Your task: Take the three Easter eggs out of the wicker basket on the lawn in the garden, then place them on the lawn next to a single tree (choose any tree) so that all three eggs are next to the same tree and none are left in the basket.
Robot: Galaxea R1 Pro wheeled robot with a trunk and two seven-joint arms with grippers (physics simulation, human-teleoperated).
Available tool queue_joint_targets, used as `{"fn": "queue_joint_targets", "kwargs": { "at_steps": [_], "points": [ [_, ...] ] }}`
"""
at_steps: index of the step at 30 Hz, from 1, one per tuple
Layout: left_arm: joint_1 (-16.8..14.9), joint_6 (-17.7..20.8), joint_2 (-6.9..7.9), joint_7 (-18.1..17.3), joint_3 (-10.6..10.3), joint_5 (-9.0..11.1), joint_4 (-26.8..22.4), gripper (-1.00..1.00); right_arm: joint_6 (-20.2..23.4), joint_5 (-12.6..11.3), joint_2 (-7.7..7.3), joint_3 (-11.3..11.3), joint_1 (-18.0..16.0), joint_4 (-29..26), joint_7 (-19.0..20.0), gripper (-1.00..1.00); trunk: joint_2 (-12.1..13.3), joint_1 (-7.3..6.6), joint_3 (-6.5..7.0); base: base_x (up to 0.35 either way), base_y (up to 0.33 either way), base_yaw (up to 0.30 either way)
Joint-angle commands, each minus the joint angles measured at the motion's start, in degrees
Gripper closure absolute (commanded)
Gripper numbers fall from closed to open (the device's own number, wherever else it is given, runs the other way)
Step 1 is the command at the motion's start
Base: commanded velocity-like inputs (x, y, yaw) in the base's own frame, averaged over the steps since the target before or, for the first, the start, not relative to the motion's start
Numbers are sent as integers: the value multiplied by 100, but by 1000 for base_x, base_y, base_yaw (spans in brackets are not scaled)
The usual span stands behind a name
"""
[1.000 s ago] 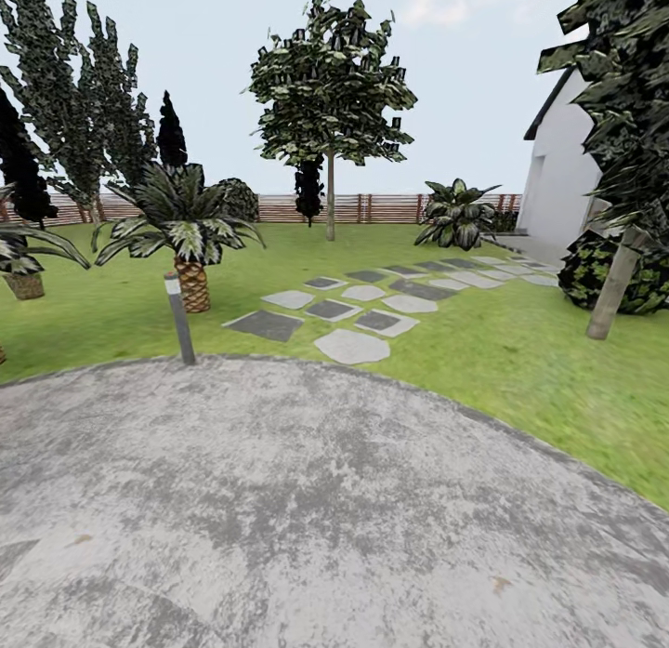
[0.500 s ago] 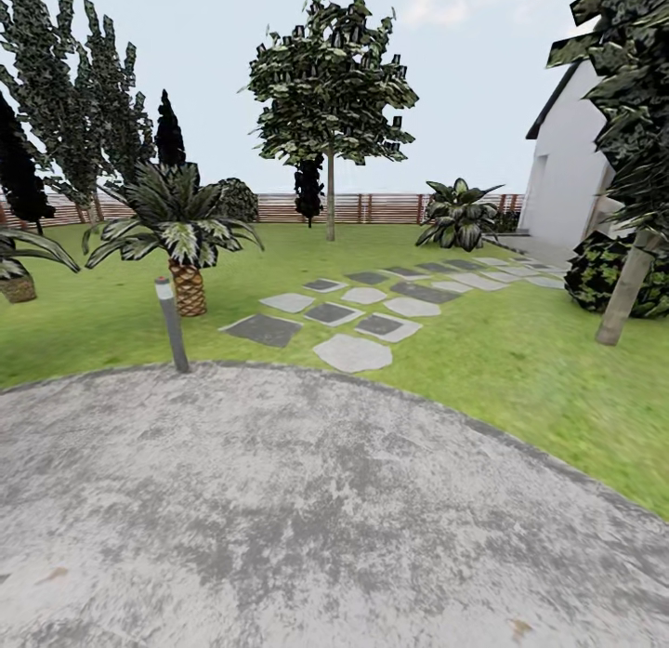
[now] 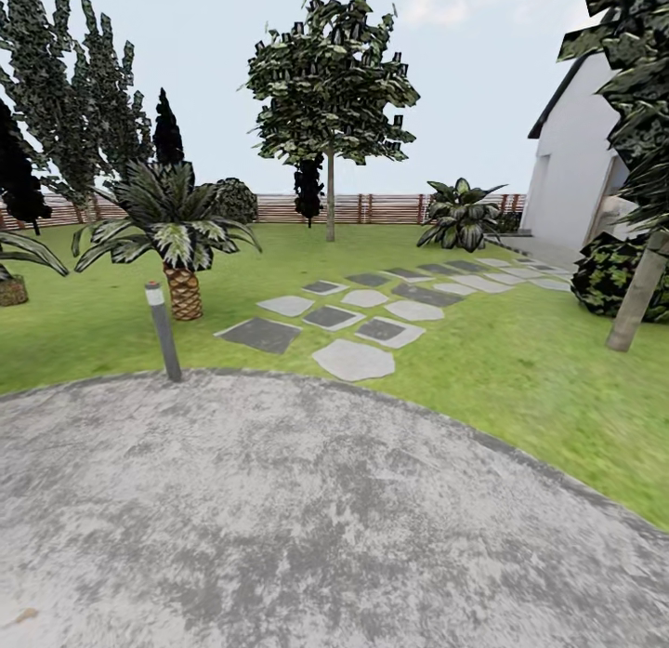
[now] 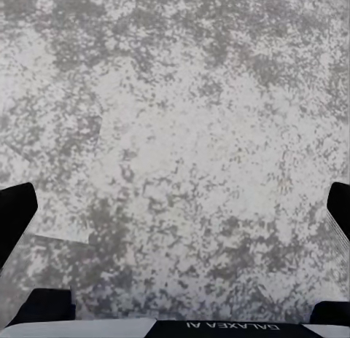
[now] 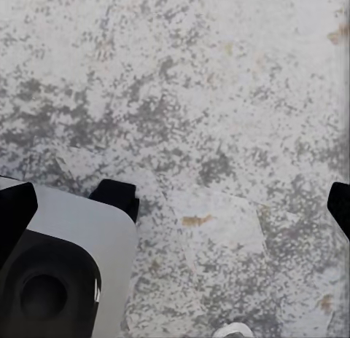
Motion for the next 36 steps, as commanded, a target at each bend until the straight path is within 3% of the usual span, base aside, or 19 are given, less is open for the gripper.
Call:
{"fn": "queue_joint_targets", "kwargs": {
  "at_steps": [1,6,25,36],
  "points": [
    [4,-9,1,-4,-9,57,-6,-100,-7,46,-5,16,-2,-6,2,-100,-2,4,-5,339,0,0],
    [2,-9,1,-4,-9,53,-6,-100,-269,46,-12,0,-2,-6,9,-100,-2,4,-5,339,0,0],
    [2,-9,1,-4,-9,51,-6,-100,-289,46,-6,11,-2,-2,5,-100,-2,4,-5,339,0,1],
    [4,-9,1,-4,-9,51,-6,-100,-296,46,3,8,-2,-1,1,-100,-2,4,-5,292,-147,220]
  ]
}}
